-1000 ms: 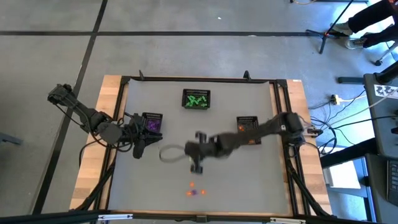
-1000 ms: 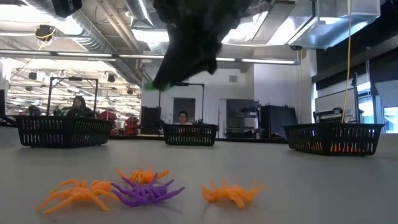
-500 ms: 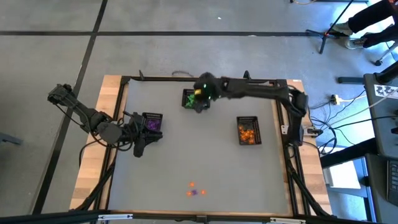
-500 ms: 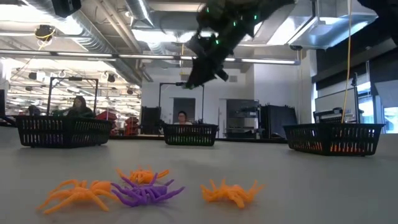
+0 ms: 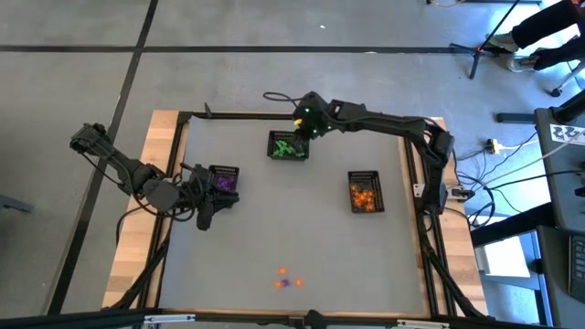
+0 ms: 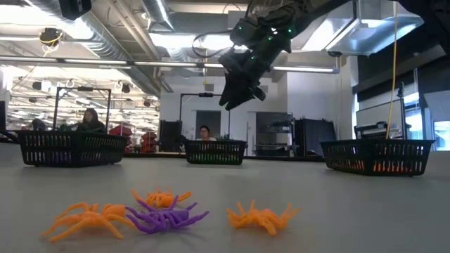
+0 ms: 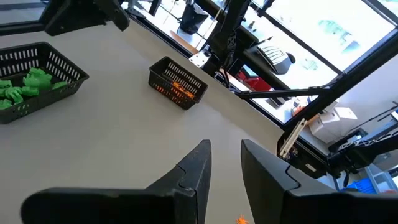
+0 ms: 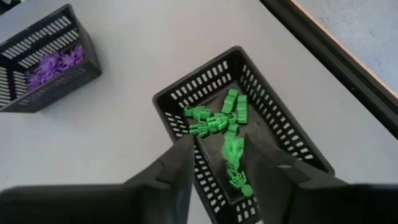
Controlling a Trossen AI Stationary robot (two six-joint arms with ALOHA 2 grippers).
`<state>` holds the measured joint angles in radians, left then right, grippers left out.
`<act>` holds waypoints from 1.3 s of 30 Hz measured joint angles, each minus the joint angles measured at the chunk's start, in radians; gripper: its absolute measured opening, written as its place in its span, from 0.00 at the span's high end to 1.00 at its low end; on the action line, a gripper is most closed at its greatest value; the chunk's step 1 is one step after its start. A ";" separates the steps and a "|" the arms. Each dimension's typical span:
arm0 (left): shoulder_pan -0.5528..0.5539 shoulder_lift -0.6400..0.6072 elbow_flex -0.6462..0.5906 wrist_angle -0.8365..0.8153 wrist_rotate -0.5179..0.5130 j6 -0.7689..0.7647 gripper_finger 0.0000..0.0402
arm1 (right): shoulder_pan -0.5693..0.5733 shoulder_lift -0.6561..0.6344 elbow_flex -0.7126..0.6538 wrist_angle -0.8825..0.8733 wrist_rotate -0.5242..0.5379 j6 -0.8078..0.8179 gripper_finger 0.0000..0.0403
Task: Sort Halloween decoration
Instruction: Put the bottom right orange spider toy into the right bin
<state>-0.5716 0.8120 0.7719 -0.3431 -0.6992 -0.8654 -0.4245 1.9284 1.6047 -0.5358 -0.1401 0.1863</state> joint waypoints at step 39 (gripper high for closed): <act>0.000 0.125 0.000 0.003 0.036 0.029 0.80 | 1.026 0.095 -0.240 0.270 0.204 0.101 0.65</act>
<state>-0.5716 0.9372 0.7719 -0.3402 -0.6633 -0.8368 0.6013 2.0230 1.3651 -0.2660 0.0643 0.2868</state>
